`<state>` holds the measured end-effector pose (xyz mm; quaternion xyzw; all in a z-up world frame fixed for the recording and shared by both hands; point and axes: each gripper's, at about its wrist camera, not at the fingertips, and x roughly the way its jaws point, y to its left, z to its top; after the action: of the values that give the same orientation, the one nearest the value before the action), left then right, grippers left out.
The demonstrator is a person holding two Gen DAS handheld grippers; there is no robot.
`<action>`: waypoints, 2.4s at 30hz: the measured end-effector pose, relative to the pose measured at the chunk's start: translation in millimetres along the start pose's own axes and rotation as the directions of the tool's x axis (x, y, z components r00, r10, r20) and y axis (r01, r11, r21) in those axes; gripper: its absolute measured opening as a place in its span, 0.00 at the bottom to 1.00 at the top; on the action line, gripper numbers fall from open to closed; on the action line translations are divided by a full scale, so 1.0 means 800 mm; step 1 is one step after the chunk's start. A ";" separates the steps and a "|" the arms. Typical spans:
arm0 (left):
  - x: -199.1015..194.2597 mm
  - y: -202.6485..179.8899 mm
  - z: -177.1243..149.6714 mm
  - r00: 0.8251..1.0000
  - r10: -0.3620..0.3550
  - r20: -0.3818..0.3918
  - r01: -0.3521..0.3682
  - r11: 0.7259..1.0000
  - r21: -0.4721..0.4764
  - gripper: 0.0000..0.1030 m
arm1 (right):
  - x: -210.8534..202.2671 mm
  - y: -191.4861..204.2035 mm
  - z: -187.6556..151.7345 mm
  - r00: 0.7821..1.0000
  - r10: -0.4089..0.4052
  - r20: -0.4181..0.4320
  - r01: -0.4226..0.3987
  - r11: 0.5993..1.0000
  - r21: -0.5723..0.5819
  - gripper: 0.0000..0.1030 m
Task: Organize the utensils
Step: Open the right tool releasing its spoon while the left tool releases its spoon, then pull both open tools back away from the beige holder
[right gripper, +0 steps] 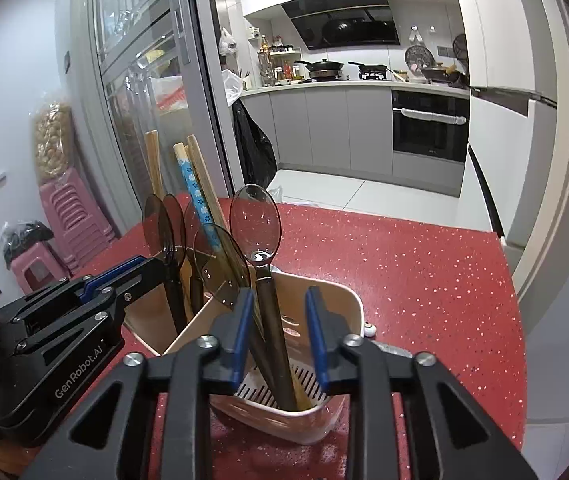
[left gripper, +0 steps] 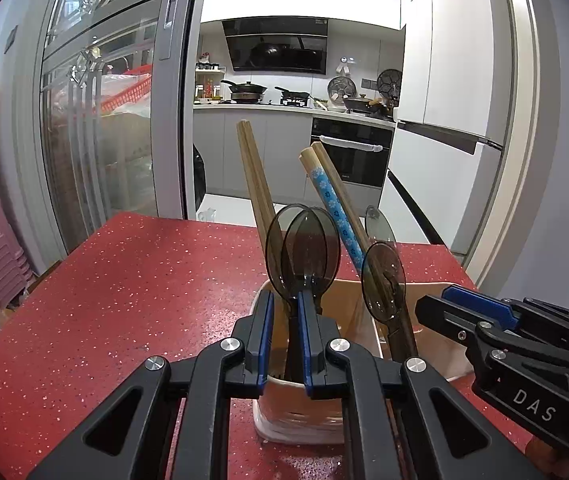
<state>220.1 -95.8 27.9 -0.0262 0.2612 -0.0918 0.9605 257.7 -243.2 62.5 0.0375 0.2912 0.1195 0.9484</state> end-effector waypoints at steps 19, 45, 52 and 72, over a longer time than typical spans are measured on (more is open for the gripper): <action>-0.001 0.005 0.001 0.999 -0.017 -0.039 0.017 1.000 -0.005 0.36 | -0.015 0.002 -0.003 1.000 -0.006 -0.013 0.006 1.000 0.016 0.39; -0.018 0.015 0.002 0.994 -0.006 -0.114 0.008 1.000 0.021 0.36 | -0.044 -0.001 -0.001 0.997 -0.051 -0.062 0.059 0.990 0.126 0.53; -0.025 0.015 0.001 0.994 0.003 -0.112 0.000 1.000 0.026 0.36 | -0.050 -0.006 -0.004 0.995 -0.062 -0.076 0.074 0.984 0.163 0.53; -0.039 0.035 -0.008 0.990 0.008 -0.140 -0.007 1.000 0.004 0.36 | -0.072 -0.006 -0.025 0.991 -0.084 -0.102 0.103 0.974 0.201 0.54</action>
<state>195.1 -62.3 35.1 -0.0171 0.3281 -0.0902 0.9402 201.8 -262.4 76.5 0.1162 0.3473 0.0456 0.9294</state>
